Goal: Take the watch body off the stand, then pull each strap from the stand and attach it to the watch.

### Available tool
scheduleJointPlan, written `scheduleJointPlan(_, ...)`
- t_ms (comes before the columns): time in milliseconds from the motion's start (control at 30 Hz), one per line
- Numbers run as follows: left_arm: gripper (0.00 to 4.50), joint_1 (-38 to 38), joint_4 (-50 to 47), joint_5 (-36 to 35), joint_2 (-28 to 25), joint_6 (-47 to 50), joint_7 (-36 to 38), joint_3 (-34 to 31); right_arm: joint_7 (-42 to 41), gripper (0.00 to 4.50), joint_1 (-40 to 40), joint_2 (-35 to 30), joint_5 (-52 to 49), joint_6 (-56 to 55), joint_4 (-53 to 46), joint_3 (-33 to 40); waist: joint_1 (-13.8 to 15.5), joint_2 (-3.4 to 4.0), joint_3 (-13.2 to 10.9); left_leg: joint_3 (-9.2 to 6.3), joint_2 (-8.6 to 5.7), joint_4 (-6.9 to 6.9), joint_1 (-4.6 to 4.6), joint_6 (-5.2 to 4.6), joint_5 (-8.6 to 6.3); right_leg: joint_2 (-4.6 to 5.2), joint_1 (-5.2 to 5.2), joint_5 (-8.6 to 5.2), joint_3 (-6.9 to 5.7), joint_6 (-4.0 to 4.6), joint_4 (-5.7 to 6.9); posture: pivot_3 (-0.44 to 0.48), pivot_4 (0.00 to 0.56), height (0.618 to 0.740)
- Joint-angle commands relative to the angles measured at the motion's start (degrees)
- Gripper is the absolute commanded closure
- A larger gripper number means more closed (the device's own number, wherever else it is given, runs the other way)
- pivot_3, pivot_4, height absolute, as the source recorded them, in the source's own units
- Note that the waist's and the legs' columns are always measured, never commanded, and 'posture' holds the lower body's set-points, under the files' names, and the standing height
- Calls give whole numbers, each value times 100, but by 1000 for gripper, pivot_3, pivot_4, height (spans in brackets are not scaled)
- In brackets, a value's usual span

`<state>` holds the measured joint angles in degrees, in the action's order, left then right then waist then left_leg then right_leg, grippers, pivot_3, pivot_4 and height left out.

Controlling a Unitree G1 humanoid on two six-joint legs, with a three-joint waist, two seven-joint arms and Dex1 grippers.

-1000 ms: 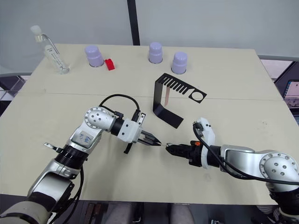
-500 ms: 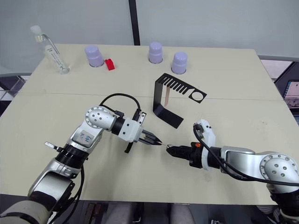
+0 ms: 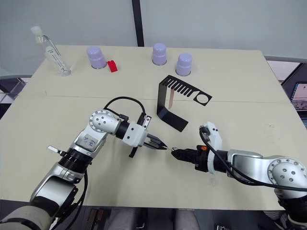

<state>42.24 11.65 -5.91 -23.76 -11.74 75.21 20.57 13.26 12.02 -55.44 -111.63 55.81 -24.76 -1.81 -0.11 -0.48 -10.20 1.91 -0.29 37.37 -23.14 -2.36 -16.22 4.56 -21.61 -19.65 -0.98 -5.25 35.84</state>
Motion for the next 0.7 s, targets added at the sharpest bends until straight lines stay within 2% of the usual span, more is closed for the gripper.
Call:
scheduleJointPlan(33,4500,100,-74,-1,20,-107,-19,-17,-62,2917,-24,-82,-137,-48,-169,205,0,0,0,0,0,0,0,0,0,0,0,0,0,0,0,0,150,739)
scheduleJointPlan(700,4500,108,-130,-45,94,-20,6,-4,-39,2917,-49,-37,-137,-104,-237,181,-1,0,0,-2,0,-1,-1,0,0,0,0,0,-1,0,-2,0,150,739)
